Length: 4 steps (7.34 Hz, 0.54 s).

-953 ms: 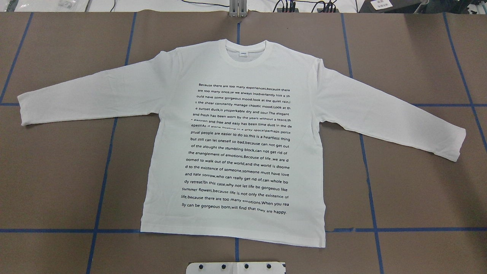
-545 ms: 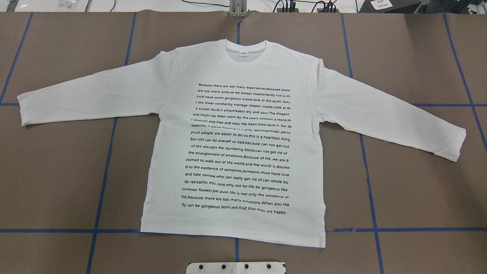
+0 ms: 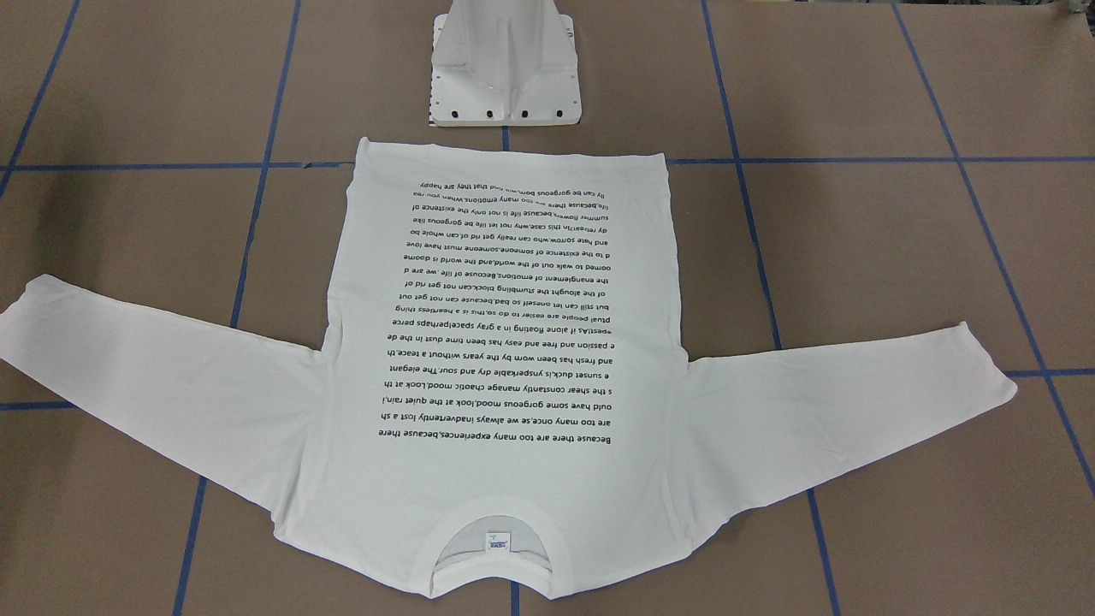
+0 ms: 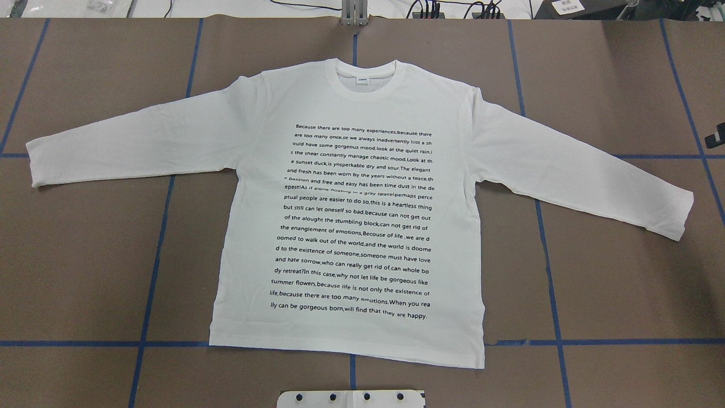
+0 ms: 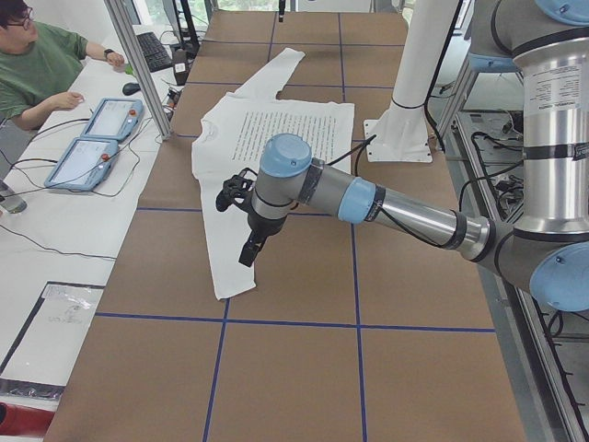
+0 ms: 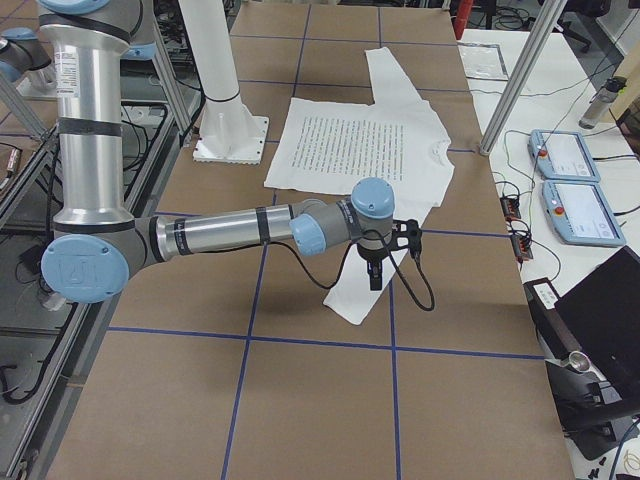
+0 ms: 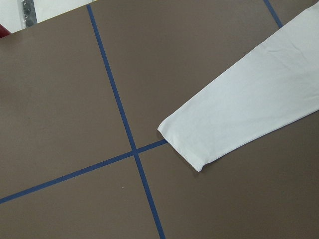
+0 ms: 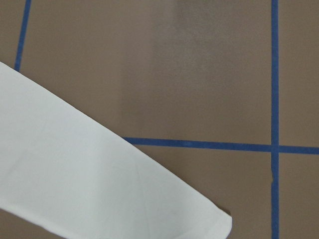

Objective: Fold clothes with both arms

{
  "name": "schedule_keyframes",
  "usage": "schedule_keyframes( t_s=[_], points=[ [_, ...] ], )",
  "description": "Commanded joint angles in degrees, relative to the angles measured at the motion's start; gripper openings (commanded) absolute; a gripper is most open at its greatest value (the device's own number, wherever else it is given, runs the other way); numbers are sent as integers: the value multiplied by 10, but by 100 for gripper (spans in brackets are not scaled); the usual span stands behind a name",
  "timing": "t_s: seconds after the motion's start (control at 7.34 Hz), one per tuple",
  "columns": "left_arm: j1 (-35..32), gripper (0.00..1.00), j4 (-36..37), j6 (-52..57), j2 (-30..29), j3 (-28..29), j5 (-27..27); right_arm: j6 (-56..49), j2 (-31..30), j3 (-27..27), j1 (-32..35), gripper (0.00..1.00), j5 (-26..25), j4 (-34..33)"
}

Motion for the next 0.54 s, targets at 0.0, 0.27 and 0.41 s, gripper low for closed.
schedule_keyframes(
  t_s=[0.0, 0.27, 0.41],
  points=[
    [0, 100, 0, 0, 1, 1, -1, 69, 10, -108, -45, 99, -31, 153],
    [-1, 100, 0, 0, 1, 0, -1, 69, 14, -134, -66, 96, -35, 155],
    [-1, 100, -1, 0, 1, 0, -1, 69, 13, -142, -71, 96, -35, 155]
  ],
)
